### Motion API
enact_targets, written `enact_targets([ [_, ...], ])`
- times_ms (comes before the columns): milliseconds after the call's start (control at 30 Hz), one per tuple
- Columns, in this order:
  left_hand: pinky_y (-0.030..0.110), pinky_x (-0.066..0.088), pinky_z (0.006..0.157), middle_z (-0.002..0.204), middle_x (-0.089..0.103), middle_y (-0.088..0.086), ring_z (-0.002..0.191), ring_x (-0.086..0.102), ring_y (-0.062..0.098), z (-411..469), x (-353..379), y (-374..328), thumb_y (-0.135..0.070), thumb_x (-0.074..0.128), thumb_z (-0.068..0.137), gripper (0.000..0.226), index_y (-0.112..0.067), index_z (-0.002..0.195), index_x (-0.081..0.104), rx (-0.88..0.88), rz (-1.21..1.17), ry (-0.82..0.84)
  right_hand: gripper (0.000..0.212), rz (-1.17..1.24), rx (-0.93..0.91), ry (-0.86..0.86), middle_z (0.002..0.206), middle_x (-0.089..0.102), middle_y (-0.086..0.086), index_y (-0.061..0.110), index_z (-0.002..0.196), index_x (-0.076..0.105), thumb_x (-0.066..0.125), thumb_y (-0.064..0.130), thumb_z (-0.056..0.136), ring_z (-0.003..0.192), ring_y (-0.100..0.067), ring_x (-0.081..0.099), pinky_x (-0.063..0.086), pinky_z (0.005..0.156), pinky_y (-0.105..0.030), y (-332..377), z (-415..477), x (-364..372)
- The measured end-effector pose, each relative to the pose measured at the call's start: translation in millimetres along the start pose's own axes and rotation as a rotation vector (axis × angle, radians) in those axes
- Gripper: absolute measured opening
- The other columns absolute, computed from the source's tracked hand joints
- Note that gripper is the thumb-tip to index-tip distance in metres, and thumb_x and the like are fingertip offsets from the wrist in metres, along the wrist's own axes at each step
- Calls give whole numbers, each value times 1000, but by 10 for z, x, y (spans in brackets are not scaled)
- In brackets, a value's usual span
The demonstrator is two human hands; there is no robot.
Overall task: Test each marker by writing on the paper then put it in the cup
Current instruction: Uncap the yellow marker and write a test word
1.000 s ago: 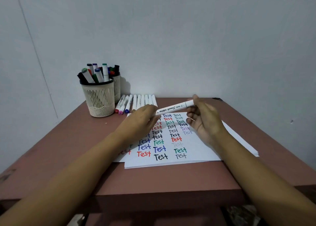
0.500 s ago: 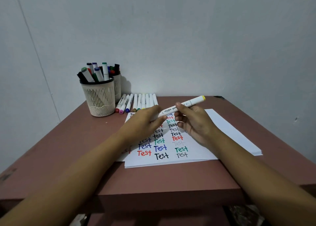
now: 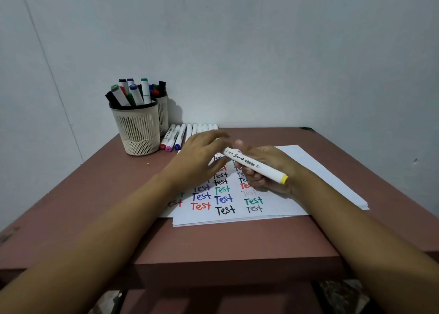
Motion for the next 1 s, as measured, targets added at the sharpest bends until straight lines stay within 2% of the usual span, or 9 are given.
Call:
enact_targets([
  [100, 28, 34, 69, 79, 51, -2, 69, 47, 18, -5, 47, 13, -33, 43, 96, 26, -9, 98, 52, -91, -65, 94, 27, 376, 17, -9, 50, 54, -2, 6, 84, 61, 46, 24, 97, 38, -7, 49, 40, 35, -15, 15, 17, -26],
  [167, 29, 29, 60, 73, 38, -11, 63, 40, 15, -24, 78, 71, -31, 39, 98, 21, -11, 99, 46, -183, -90, 152, 22, 587, -69, -8, 58, 62, -7, 1, 89, 59, 39, 7, 98, 47, -11, 59, 49, 42, -18, 100, 18, -95],
  [233, 30, 25, 54, 69, 34, -12, 62, 40, 17, -34, 80, 61, -31, 36, 99, 19, -12, 96, 41, -194, -45, 157, 17, 528, -147, 37, 70, 66, -10, 2, 93, 61, 45, -2, 91, 58, -15, 64, 53, 50, -21, 156, -17, -68],
  [333, 30, 22, 49, 63, 33, -12, 57, 38, 17, -27, 57, -13, -32, 37, 99, 18, -15, 92, 37, -166, 23, 151, 15, 287, -189, 50, 74, 64, -5, 6, 96, 64, 62, 11, 83, 61, -11, 61, 47, 52, -19, 120, -3, 28],
  [467, 26, 23, 45, 57, 36, -12, 49, 37, 14, -22, 42, -25, -34, 44, 97, 19, -16, 91, 41, -177, -23, 118, 13, 253, -264, -64, 65, 61, -2, 4, 88, 64, 58, 15, 91, 55, -6, 55, 44, 48, -15, 156, 39, -55],
  [600, 22, 26, 45, 56, 39, -15, 53, 45, 18, -23, 22, 26, -41, 44, 95, 30, -14, 104, 51, -237, 20, 114, 13, 223, -320, -79, 65, 62, -1, 3, 93, 64, 58, 14, 91, 56, -6, 55, 45, 50, -15, 189, 6, -65],
  [800, 28, 30, 51, 60, 51, -2, 56, 46, 10, -66, 4, 176, -47, 49, 90, 33, -19, 106, 45, -467, -305, 90, 13, 379, -317, -267, 69, 64, -11, 8, 87, 52, 49, 16, 97, 53, -18, 61, 51, 49, -22, 211, -57, -277],
  [900, 23, 33, 57, 74, 53, -7, 67, 47, 3, -134, 25, 324, -36, 41, 97, 25, -15, 107, 49, -585, -392, 77, 12, 474, -290, -308, 63, 67, -15, 10, 84, 46, 47, 10, 96, 56, -25, 66, 55, 53, -26, 165, -88, -385],
  [1000, 24, 35, 62, 80, 50, -11, 73, 46, 2, -171, 67, 434, -22, 34, 99, 24, -12, 111, 53, -670, -489, 56, 22, 431, -280, -335, 62, 61, -10, 16, 76, 46, 58, 8, 91, 49, -19, 58, 45, 43, -20, 122, -99, -433],
])
Point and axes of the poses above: each hand's wrist, its own z-axis towards the middle knuckle, its own x-axis out of the palm, y = z × x, the point moved 8 cm from there along z, towards the middle knuckle
